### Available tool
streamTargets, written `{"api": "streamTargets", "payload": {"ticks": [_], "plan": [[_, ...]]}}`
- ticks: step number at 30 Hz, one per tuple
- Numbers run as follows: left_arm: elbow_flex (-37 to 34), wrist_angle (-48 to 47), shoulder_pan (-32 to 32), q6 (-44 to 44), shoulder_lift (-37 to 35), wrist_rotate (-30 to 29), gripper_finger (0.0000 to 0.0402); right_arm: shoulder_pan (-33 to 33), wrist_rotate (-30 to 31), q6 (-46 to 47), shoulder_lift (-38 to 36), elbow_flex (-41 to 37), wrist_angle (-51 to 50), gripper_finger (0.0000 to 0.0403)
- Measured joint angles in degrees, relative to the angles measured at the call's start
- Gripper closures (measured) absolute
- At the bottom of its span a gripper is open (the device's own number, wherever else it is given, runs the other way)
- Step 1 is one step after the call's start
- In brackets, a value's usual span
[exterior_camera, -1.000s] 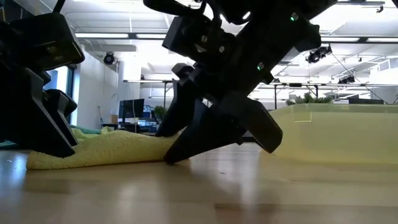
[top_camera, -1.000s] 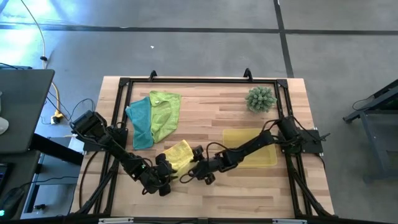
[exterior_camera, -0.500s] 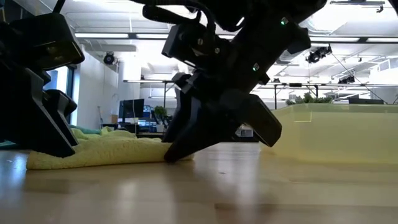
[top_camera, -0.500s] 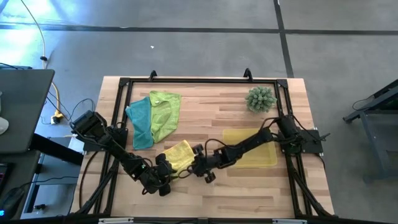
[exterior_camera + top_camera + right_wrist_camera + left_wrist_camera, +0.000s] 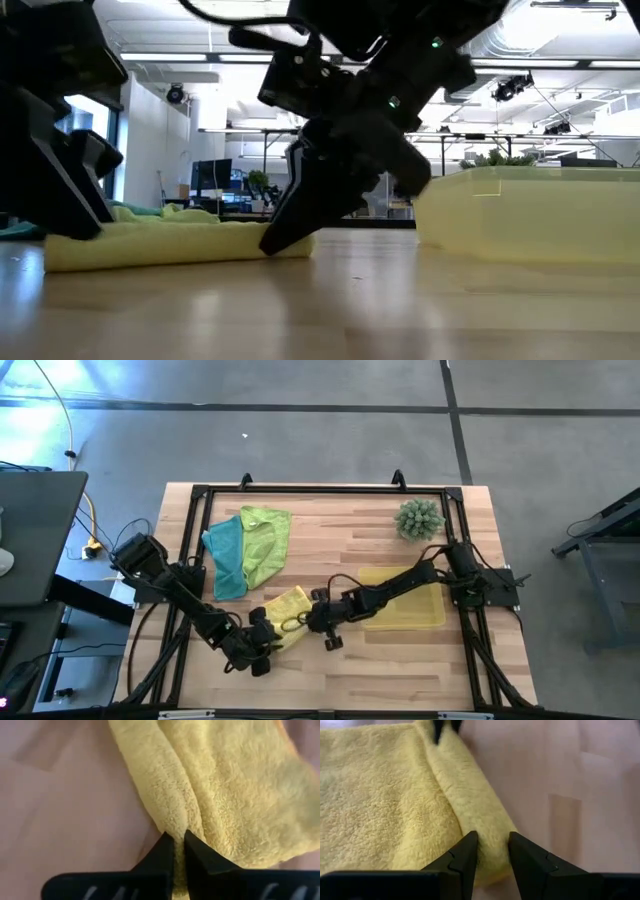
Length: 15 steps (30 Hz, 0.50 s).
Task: Roll microfiber towels into tight, uniform cylinder then place into a basket
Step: Roll the yellow microfiber towel
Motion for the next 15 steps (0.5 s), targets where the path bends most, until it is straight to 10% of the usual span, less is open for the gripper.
{"api": "streamTargets", "payload": {"ticks": [9, 15], "plan": [[0.48, 0.95, -1.71, 4.95, -3.92, 3.4, 0.0298, -5.76, -29.53, 20.87, 0.26, -0.26, -0.17, 0.0401], [4.27, 1.11, -3.31, 15.59, -4.33, -2.66, 0.0298, -8.52, -35.03, 34.17, 0.24, -0.31, -0.71, 0.0402]]}}
